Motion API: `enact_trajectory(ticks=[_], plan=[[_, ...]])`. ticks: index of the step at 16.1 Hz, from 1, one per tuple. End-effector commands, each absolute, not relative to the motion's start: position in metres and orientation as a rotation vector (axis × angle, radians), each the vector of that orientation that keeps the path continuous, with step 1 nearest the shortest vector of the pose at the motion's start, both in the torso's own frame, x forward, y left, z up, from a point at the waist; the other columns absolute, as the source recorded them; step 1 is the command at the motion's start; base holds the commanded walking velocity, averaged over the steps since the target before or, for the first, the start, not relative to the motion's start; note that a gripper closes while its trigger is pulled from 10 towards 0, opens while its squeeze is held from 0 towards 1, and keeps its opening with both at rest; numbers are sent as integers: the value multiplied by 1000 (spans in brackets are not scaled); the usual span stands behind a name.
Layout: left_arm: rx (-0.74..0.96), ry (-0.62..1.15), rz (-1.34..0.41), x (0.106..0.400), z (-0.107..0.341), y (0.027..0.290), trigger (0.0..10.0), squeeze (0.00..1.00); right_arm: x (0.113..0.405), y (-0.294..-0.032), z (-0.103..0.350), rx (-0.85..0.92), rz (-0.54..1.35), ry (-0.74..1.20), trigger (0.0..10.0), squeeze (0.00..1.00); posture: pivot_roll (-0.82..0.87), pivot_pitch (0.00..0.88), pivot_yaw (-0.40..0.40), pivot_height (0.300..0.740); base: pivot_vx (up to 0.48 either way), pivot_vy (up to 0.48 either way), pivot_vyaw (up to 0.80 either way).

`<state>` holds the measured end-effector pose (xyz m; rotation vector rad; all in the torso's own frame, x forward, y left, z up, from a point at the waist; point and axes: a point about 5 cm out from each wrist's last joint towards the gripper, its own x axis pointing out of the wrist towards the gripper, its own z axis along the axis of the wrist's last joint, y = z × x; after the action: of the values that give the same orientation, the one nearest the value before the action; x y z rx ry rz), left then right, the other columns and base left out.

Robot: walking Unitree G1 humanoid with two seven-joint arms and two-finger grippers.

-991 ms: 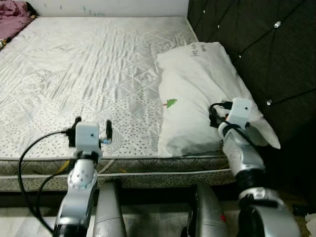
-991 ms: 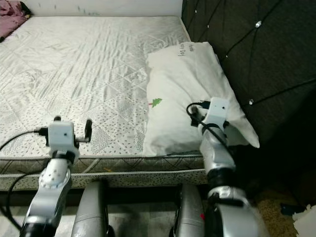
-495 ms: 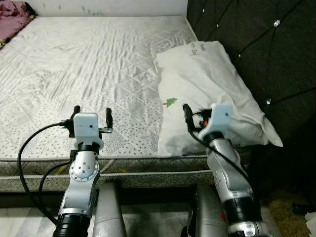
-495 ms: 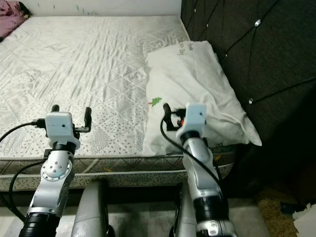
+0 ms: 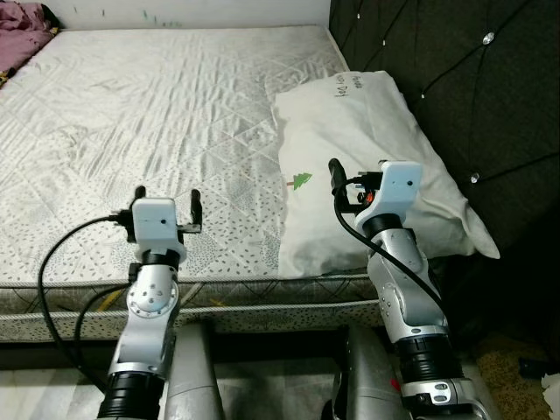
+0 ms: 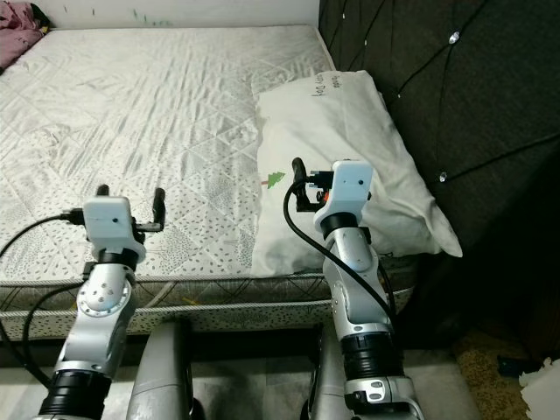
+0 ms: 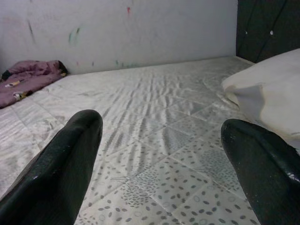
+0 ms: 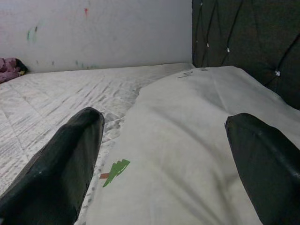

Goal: Clean up the room

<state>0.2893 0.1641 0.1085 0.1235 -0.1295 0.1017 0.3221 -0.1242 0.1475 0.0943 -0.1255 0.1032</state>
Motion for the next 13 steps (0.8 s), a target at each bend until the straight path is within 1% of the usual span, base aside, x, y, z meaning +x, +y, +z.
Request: enact_trajectory(ticks=[1, 2, 4, 7, 8, 10, 13], plan=[[121, -134, 98, 290, 109, 162, 10000, 0, 324, -127, 151, 96, 87, -132, 10000, 0, 69, 0, 18, 582, 0, 0, 0], [118, -134, 99, 290, 109, 161, 10000, 0, 324, -128, 151, 95, 84, -132, 10000, 0, 69, 0, 16, 587, 0, 0, 0], [115, -132, 90, 288, 105, 157, 10000, 0, 324, -129, 150, 98, 78, -124, 10000, 0, 65, 0, 9, 611, 0, 0, 0], [168, -158, 131, 292, 108, 156, 10000, 0, 328, -133, 151, 87, 55, -125, 10000, 0, 61, 0, 12, 649, 0, 0, 0], [180, -163, 137, 292, 108, 156, 10000, 0, 328, -133, 151, 87, 52, -125, 10000, 0, 61, 0, 12, 654, 0, 0, 0], [152, -123, 171, 298, 108, 159, 10000, 0, 329, -138, 152, 81, 25, -127, 10000, 0, 56, 0, 18, 678, 0, 0, 0], [120, -122, 139, 297, 106, 156, 10000, 0, 329, -143, 150, 83, -2, -115, 10000, 0, 53, 0, 21, 702, 0, 0, 0]])
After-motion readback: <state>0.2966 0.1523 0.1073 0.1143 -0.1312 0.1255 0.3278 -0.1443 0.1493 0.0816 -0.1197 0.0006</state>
